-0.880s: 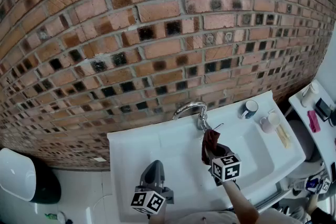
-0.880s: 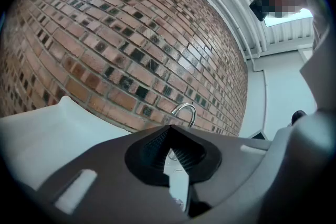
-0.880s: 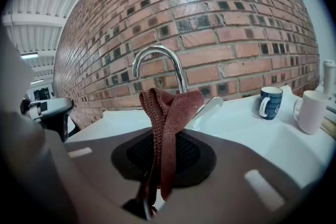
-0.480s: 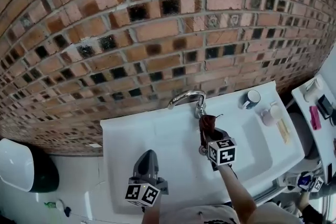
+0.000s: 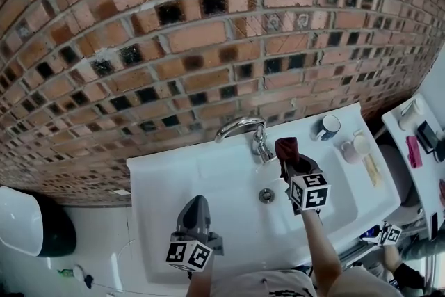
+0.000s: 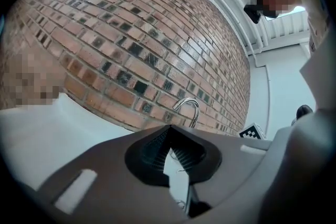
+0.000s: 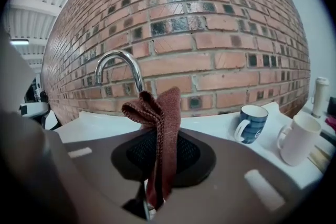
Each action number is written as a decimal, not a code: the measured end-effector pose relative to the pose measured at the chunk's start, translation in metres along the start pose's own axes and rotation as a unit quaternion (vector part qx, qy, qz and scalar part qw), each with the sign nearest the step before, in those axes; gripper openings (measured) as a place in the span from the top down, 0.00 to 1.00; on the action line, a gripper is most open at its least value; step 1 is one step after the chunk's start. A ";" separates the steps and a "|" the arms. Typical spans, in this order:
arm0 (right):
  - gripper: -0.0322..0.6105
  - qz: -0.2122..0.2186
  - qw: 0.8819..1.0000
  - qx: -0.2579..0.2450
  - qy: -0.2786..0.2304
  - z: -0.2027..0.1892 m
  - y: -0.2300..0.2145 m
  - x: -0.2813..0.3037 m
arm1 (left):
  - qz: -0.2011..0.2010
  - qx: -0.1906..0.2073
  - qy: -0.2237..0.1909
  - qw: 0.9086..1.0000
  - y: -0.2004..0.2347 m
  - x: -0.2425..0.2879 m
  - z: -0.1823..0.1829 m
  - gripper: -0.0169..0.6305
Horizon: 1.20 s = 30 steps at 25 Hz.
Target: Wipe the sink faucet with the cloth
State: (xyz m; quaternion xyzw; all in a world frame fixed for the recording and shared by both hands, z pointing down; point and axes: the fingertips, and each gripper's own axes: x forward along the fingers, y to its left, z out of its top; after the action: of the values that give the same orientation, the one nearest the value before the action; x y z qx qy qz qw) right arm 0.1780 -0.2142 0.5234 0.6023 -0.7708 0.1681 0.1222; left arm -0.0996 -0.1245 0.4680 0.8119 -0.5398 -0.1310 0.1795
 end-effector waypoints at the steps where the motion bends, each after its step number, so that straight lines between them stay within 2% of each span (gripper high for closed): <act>1: 0.87 -0.012 1.000 0.010 -0.008 0.004 -0.005 -0.004 | 0.000 0.000 0.000 1.000 0.001 0.000 0.000 0.97; 3: 0.88 -0.028 0.998 0.053 -0.022 0.009 -0.008 -0.011 | -0.001 -0.001 -0.001 1.000 0.003 0.000 -0.001 0.97; 4: 0.88 -0.020 0.997 0.075 -0.021 0.007 0.000 -0.012 | 0.001 -0.001 -0.001 1.000 0.003 0.000 -0.001 0.97; 5: 0.88 -0.001 0.996 0.088 -0.011 0.002 0.015 -0.009 | 0.003 -0.001 0.001 1.000 0.004 0.000 -0.001 0.96; 8: 0.88 0.059 0.994 0.078 0.050 -0.028 0.072 0.016 | 0.006 -0.006 0.001 1.000 0.005 0.000 -0.001 0.96; 11: 0.88 0.063 0.988 0.114 0.081 -0.045 0.090 0.039 | 0.003 -0.008 0.000 1.000 0.006 -0.001 -0.003 0.97; 14: 0.88 0.067 0.980 0.171 0.074 -0.038 0.088 0.048 | 0.010 -0.012 0.000 1.000 0.015 -0.003 -0.001 0.97; 18: 0.88 0.062 0.976 0.204 0.040 -0.010 0.073 0.050 | 0.012 -0.014 -0.002 1.000 0.020 -0.002 -0.002 0.96; 24: 0.88 0.064 0.980 0.186 0.002 0.032 0.063 0.046 | 0.001 -0.021 0.002 1.000 0.012 0.002 -0.007 0.96; 28: 0.88 0.089 0.982 0.158 -0.052 0.078 0.082 0.033 | 0.008 -0.023 -0.002 1.000 0.015 0.000 -0.004 0.96; 30: 0.88 0.107 0.983 0.128 -0.083 0.103 0.101 0.025 | 0.011 -0.022 -0.005 1.000 0.016 -0.002 -0.003 0.96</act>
State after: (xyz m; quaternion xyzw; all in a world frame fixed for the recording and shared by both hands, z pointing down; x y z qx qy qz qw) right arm 0.0752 -0.2560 0.4276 0.5390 -0.8102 0.2270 -0.0384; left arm -0.1125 -0.1282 0.4772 0.8011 -0.5465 -0.1450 0.1961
